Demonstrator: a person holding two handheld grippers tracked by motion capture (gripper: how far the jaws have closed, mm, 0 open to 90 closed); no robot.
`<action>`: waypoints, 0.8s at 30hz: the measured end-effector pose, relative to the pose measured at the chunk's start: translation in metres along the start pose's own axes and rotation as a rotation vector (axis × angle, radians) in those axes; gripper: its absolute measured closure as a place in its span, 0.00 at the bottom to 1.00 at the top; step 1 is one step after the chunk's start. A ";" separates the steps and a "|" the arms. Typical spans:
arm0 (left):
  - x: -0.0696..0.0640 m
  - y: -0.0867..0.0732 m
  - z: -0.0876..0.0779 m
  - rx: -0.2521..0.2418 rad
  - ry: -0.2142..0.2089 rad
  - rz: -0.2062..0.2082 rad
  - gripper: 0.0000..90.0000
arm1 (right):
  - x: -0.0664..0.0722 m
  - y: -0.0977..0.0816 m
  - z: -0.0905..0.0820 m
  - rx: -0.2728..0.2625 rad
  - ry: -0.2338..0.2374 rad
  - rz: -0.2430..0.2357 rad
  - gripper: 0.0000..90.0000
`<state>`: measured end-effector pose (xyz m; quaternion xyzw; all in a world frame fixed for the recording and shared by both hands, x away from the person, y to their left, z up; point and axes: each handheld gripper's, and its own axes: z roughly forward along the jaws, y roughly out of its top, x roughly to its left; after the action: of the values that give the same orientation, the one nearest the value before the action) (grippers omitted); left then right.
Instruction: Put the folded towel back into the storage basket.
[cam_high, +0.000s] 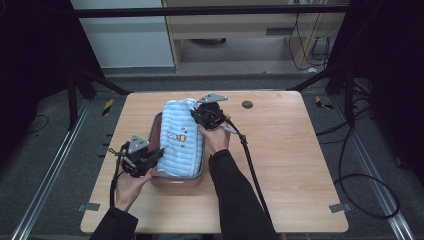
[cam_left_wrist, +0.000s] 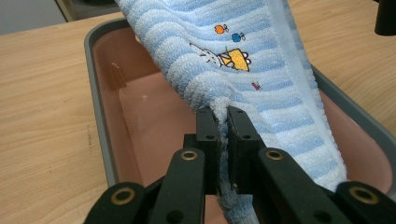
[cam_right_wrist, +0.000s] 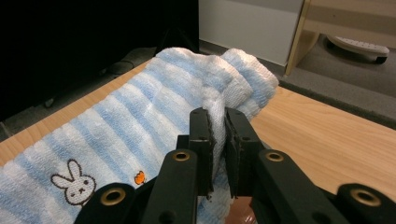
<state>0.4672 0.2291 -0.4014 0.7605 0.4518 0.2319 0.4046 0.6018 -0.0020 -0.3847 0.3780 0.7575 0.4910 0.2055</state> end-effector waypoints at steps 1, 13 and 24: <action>0.000 -0.001 0.001 0.003 0.000 0.000 0.94 | 0.000 0.000 0.000 0.000 0.000 0.000 0.92; 0.005 -0.011 0.005 0.047 -0.001 -0.029 0.94 | 0.003 -0.013 0.013 0.028 0.014 0.007 0.92; 0.008 -0.018 0.010 0.070 0.013 -0.026 0.94 | 0.003 -0.023 0.020 0.048 0.015 0.012 0.91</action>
<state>0.4690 0.2364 -0.4221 0.7668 0.4719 0.2157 0.3778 0.6052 0.0066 -0.4142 0.3836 0.7684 0.4767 0.1876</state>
